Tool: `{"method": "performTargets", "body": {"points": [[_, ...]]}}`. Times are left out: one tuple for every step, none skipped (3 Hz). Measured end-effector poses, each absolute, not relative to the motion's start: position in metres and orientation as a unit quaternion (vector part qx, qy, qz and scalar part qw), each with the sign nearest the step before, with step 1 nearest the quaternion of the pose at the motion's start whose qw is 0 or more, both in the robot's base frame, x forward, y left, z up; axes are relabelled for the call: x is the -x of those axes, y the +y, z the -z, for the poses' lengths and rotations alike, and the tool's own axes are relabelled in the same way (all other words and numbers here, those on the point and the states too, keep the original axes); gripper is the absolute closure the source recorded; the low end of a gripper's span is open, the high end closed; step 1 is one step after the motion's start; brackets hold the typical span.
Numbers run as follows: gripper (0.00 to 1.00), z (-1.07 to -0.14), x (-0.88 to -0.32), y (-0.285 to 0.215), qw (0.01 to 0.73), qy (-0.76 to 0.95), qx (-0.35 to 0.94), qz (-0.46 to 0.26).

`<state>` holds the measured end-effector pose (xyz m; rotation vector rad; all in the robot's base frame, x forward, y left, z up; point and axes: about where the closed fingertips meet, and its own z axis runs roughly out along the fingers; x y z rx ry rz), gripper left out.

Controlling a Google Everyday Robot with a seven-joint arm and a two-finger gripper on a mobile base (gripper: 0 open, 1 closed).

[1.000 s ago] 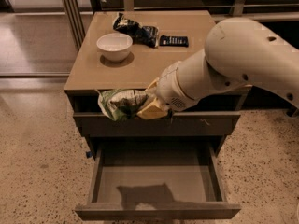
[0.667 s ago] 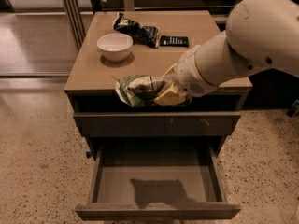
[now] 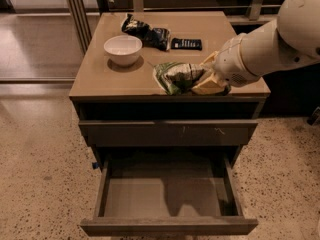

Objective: Pick green jalapeno chip bag from middle drawer and place on counter

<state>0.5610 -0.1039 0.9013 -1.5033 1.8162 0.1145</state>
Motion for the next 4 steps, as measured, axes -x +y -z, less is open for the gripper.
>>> {"method": "performTargets", "body": {"points": [[1.0, -0.892, -0.586, -0.126, 0.411, 0.703, 0.579, -0.033], [1.0, -0.885, -0.614, -0.14, 0.438, 0.696, 0.569, -0.018], [1.0, -0.884, -0.616, -0.141, 0.439, 0.696, 0.568, -0.018], [1.0, -0.881, -0.624, -0.149, 0.454, 0.695, 0.557, -0.022]]}}
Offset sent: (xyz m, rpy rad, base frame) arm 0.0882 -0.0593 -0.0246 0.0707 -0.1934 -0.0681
